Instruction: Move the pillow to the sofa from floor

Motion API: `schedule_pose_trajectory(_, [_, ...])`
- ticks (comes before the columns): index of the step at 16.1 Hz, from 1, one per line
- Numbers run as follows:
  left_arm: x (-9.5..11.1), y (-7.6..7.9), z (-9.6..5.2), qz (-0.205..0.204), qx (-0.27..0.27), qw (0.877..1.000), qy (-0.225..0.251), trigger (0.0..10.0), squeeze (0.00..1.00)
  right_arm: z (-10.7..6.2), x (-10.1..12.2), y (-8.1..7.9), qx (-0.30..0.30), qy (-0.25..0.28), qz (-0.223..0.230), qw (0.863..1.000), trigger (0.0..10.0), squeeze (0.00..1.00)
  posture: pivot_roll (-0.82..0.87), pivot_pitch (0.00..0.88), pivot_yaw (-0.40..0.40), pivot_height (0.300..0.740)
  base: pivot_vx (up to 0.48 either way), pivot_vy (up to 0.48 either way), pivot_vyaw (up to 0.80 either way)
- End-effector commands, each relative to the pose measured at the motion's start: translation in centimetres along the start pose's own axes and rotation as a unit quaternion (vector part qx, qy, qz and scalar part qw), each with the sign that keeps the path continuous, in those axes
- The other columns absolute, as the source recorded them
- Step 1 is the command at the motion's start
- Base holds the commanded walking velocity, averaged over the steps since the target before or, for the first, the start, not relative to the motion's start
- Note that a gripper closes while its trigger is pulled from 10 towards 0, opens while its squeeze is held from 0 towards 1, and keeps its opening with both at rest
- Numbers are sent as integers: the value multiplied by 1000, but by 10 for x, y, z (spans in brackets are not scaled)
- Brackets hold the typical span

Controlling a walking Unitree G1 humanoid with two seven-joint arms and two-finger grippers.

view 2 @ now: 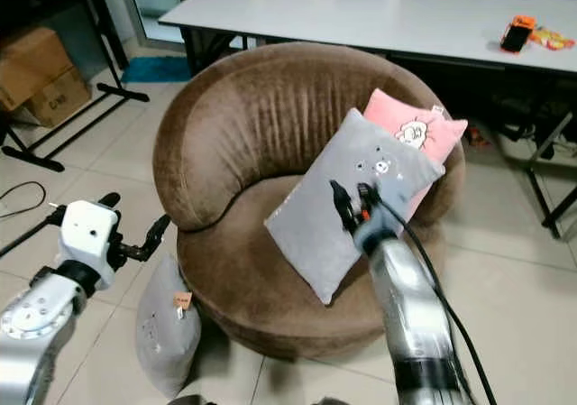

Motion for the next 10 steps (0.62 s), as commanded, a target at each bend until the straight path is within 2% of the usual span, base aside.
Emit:
schedule_pose_trajectory(1, [-1,-2,1,13,22,1000,-5,10000,0,-5,-2,-7,4,0,7,1000,10000,0,-16,0,36,740,0,0,0])
schedule_pose_trajectory(4, [-1,1,1,3,25,1000,0,10000,0,-24,-11,-14,-11,-21,21,999,10000,0,-23,0,35,740,0,0,792])
schedule_pose_trajectory(10, [-2,1,1,-11,42,999,-2,10000,0,-24,-7,-13,-21,-36,22,999,10000,0,-11,0,25,740,0,0,786])
Point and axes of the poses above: a point about 5 cm out from each wrist's last joint towards the gripper, its own z axis pointing out of the wrist towards the gripper, its own x axis along the axis of the wrist's last joint, y = z × x, the point moved 1 cm from there along z, pointing out of the wrist towards the gripper, and after that the axes turned 10 degrees about z, right-handed, at the moved point
